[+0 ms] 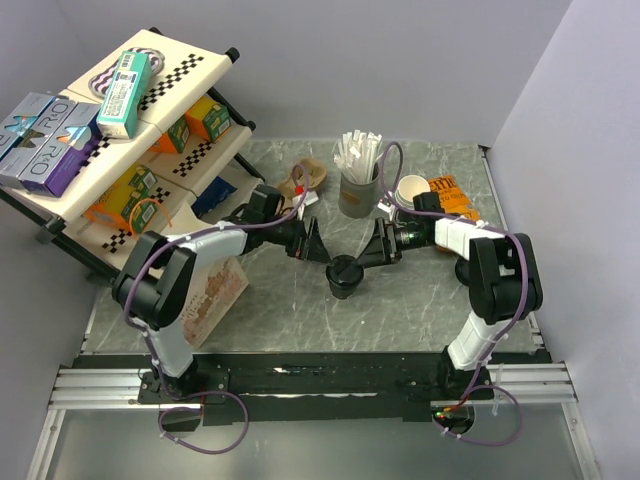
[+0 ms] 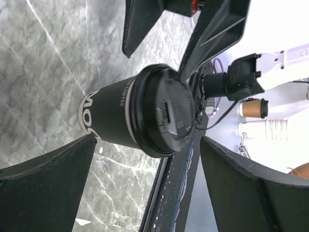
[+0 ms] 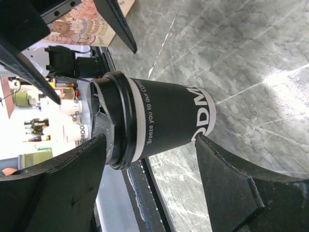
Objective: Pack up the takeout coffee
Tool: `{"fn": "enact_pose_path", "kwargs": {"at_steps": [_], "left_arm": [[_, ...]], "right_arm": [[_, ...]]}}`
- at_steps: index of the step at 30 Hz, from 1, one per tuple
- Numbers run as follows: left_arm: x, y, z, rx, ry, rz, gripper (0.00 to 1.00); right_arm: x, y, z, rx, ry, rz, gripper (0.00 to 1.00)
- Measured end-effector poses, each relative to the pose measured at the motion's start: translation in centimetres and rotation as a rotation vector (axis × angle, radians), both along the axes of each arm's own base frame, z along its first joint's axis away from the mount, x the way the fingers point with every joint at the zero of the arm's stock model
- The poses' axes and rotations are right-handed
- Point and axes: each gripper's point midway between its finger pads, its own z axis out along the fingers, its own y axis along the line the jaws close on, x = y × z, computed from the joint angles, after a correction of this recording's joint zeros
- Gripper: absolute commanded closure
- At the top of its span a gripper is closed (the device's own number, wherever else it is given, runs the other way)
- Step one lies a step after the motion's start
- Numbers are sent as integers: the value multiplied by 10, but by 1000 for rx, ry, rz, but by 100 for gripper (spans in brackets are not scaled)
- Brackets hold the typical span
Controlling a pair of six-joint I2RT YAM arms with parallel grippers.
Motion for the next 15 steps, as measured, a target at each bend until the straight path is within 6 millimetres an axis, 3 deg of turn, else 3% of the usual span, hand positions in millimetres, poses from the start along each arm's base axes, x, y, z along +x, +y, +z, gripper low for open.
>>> {"fn": "enact_pose_path", "kwargs": {"at_steps": [7, 15], "left_arm": [[-3, 1, -19, 20, 27, -25, 6], [-16, -1, -22, 12, 27, -87, 7]], "right_arm": [[4, 1, -6, 4, 27, 1, 22], [3, 2, -5, 11, 33, 3, 23]]}}
